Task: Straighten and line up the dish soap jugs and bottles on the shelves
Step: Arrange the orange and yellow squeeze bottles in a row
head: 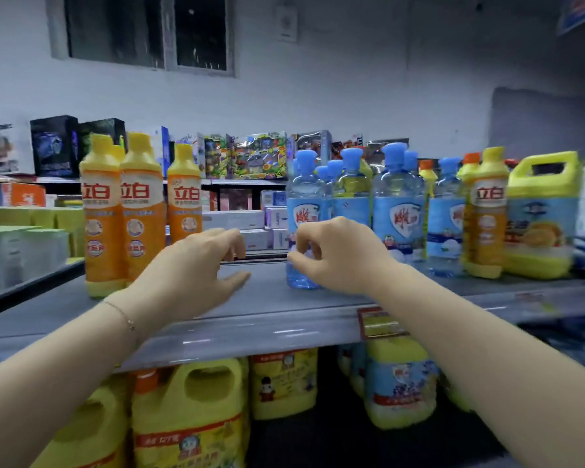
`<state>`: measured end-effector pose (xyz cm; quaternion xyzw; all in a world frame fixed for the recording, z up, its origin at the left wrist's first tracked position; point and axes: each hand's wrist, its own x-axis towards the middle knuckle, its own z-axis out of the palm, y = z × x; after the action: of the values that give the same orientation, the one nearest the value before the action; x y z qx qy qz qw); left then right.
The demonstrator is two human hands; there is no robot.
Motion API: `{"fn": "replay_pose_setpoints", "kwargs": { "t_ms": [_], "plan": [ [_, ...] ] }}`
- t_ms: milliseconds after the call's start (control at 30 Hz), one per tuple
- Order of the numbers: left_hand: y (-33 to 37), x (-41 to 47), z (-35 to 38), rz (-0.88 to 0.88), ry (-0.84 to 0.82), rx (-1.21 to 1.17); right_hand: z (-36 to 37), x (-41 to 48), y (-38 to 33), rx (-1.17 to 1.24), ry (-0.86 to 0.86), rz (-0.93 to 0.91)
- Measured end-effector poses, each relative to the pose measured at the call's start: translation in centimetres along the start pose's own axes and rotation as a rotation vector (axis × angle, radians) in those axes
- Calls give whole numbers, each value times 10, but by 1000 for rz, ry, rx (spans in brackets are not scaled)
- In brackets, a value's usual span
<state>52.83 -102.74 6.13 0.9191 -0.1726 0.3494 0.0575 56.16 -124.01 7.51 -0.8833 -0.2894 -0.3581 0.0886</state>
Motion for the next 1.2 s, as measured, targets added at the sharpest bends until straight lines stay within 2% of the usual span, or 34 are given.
{"fn": "replay_pose_setpoints", "kwargs": {
  "t_ms": [300, 500, 600, 700, 800, 933, 1033, 1133, 1200],
  "plan": [
    [176, 77, 73, 256, 14, -123, -43, -62, 139, -74, 109, 168],
    [265, 136, 113, 215, -34, -222, -59, -77, 249, -286, 204, 495],
    [287, 154, 130, 176, -33, -255, -52, -76, 290, -266, 170, 671],
    [293, 167, 146, 95, -55, -306, -37, -72, 313, -119, 79, 786],
    [290, 178, 159, -11, -90, -348, -21, -68, 325, 8, 82, 805],
    [289, 189, 169, -135, -107, -425, -7, -67, 331, 43, 177, 741],
    [293, 198, 175, -223, -11, -519, -10, -75, 329, 76, 278, 676],
    [298, 216, 185, -397, 108, -578, -19, -83, 327, 69, 318, 592],
    [301, 228, 191, -556, 102, -672, -26, -86, 326, 48, 319, 553]
  ]
}}
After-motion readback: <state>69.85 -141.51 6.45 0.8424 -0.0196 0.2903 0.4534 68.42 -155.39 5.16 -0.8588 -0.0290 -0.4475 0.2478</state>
